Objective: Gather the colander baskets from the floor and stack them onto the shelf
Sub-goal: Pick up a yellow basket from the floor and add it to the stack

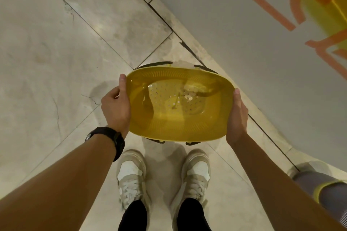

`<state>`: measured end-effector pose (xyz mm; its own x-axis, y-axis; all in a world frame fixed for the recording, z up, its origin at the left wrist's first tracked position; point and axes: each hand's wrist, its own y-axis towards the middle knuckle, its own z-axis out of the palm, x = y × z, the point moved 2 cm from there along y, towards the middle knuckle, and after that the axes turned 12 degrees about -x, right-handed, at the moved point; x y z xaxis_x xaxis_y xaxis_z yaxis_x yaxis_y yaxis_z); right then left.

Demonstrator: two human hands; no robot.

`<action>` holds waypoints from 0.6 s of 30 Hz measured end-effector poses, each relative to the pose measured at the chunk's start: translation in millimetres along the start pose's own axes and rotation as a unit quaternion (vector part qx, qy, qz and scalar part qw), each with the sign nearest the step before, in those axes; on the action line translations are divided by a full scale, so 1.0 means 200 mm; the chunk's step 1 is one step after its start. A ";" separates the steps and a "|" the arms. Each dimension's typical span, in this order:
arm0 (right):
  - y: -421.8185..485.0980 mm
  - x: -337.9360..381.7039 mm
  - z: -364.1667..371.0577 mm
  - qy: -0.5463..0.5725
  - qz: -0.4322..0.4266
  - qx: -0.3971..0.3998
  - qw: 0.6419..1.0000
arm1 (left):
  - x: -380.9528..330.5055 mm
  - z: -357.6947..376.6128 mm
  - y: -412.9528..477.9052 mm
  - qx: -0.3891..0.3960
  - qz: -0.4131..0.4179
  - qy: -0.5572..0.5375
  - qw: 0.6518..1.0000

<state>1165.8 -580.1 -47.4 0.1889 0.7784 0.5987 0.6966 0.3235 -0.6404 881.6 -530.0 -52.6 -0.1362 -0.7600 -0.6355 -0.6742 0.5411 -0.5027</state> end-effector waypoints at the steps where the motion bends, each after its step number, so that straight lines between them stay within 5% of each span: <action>1: 0.01 0.00 0.00 -0.001 0.002 -0.005 1.000 | 0.00 0.00 0.00 0.001 -0.005 0.000 1.000; 11: -0.03 0.07 -0.02 0.007 0.025 -0.022 0.999 | -0.01 -0.04 -0.05 -0.038 -0.001 -0.010 0.999; 18: -0.36 0.48 -0.08 -0.019 -0.003 -0.003 1.000 | -0.33 -0.41 -0.18 -0.038 0.001 -0.055 0.998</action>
<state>1144.8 -537.0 64.7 0.1587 0.7957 0.5846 0.7016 0.3257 -0.6338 855.5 -528.3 56.4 -0.0594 -0.7130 -0.6986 -0.7276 0.5101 -0.4587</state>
